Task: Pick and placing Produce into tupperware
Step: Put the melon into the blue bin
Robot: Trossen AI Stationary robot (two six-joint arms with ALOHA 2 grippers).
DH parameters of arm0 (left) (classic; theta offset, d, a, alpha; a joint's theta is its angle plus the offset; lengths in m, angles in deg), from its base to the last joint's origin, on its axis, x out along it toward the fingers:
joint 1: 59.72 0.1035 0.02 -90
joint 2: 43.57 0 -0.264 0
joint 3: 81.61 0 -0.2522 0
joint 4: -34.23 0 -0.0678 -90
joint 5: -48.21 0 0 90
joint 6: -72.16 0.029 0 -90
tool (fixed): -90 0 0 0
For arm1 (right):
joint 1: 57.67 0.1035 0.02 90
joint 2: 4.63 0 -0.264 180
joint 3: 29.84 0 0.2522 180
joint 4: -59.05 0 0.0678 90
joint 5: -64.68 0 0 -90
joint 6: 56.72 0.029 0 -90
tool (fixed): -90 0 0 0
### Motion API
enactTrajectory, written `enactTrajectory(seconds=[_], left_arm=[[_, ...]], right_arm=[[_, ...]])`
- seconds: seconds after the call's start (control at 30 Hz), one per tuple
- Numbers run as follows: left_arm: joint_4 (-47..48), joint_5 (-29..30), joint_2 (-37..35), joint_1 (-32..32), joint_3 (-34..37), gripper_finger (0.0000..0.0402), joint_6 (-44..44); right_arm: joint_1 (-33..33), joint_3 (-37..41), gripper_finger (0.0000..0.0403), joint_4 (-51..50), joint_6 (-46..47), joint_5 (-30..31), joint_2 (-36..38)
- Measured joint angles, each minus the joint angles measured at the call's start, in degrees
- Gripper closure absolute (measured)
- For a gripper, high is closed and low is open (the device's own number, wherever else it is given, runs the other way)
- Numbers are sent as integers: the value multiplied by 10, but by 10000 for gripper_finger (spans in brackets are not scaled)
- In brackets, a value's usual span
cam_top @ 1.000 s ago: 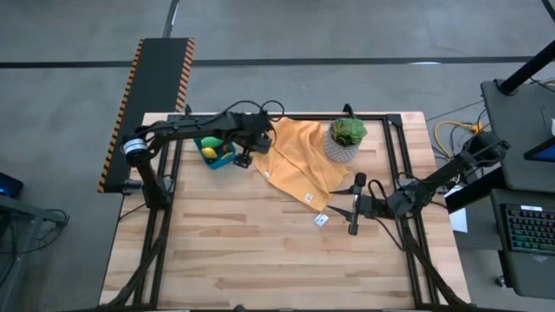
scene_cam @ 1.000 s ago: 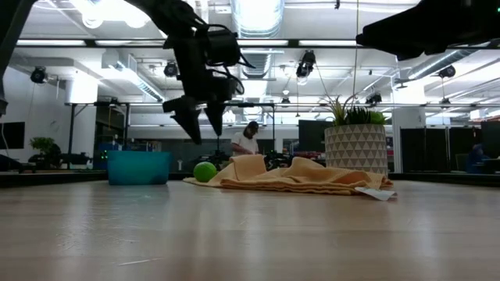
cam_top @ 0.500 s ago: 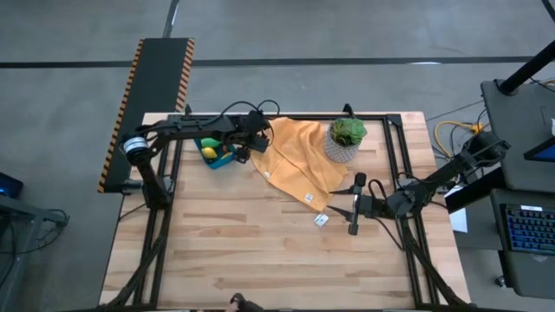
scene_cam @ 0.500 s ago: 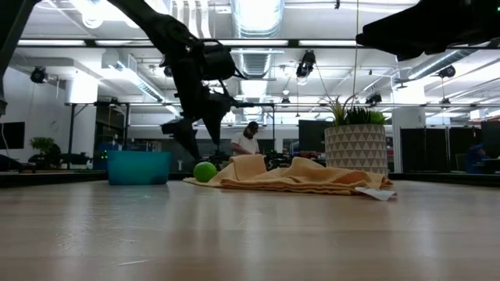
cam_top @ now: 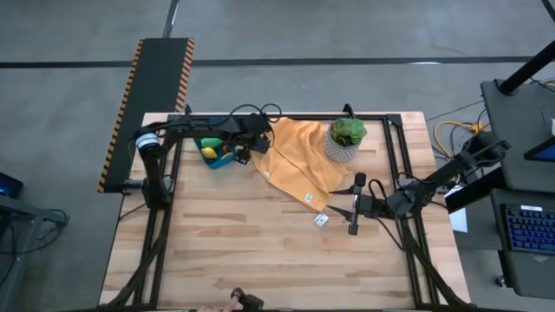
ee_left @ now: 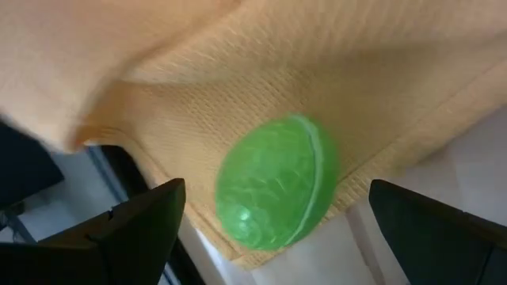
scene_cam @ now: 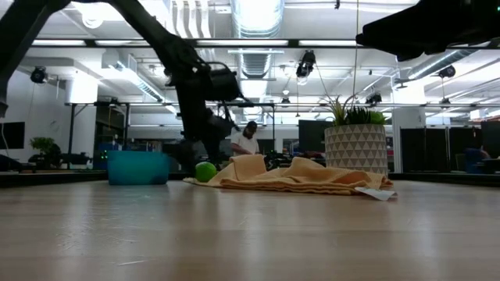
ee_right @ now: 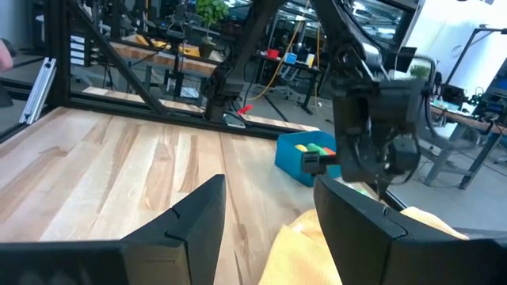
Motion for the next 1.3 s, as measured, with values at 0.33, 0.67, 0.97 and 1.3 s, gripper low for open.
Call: enactTrajectory(seconds=[0.33,0.67,0.97,1.3], left_arm=[[-8,22,25,2,-1,18,8],[-7,27,17,2,-2,18,8],[-7,27,17,2,-2,40,8],[-8,27,17,2,-2,130,7]], right_arm=[[0,0,216,-3,-1,0,0],[0,0,216,-3,-1,0,0],[0,1,216,-3,-1,0,0],[0,1,216,-3,-2,1,0]])
